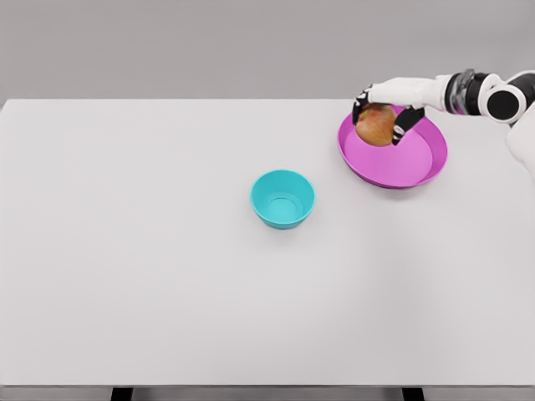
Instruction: Put the apple from the pink plate into the blue bowl with your right arm
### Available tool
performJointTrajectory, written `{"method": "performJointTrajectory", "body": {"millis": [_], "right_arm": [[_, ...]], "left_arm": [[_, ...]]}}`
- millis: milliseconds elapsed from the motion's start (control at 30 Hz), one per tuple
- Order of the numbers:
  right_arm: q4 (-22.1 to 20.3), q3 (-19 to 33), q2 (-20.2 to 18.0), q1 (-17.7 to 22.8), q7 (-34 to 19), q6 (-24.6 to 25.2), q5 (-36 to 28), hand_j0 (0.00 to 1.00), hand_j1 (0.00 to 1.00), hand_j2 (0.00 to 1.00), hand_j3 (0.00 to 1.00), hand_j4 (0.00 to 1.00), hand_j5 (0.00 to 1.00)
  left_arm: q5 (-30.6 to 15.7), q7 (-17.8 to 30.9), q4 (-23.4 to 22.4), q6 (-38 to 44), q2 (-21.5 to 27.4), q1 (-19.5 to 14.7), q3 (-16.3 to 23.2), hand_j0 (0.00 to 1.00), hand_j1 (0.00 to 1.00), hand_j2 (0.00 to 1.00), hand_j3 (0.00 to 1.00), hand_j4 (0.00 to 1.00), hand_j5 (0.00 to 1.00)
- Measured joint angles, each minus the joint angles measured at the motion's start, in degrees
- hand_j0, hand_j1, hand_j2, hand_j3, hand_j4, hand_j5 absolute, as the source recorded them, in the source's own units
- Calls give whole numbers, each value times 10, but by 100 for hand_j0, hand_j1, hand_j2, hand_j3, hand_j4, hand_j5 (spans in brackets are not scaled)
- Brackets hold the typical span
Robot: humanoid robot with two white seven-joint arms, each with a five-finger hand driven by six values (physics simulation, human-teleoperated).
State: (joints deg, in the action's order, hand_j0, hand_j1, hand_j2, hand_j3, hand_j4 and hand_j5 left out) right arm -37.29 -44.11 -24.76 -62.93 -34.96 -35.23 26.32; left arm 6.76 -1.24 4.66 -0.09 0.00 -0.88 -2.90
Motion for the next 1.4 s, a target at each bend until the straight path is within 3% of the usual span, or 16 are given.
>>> {"method": "performJointTrajectory", "body": {"millis": [300, 533, 733, 933, 1400], "right_arm": [[-76, 0, -1, 2, -1, 1, -3, 47, 47, 47, 47, 47, 47], [-103, 0, -1, 6, -1, 1, -3, 47, 47, 47, 47, 47, 47], [-165, -1, -22, 20, -1, 1, -3, 47, 47, 47, 47, 47, 47], [-195, -2, -29, 25, -1, 0, -2, 47, 47, 47, 47, 47, 47], [-315, -20, -59, 53, -1, 1, -2, 47, 47, 47, 47, 47, 47]], "left_arm": [[0, 0, 0, 0, 0, 0, 0, 100, 100, 100, 100, 100, 100], [0, 0, 0, 0, 0, 0, 0, 100, 100, 100, 100, 100, 100], [0, 0, 0, 0, 0, 0, 0, 100, 100, 100, 100, 100, 100], [0, 0, 0, 0, 0, 0, 0, 100, 100, 100, 100, 100, 100], [0, 0, 0, 0, 0, 0, 0, 100, 100, 100, 100, 100, 100]]}}
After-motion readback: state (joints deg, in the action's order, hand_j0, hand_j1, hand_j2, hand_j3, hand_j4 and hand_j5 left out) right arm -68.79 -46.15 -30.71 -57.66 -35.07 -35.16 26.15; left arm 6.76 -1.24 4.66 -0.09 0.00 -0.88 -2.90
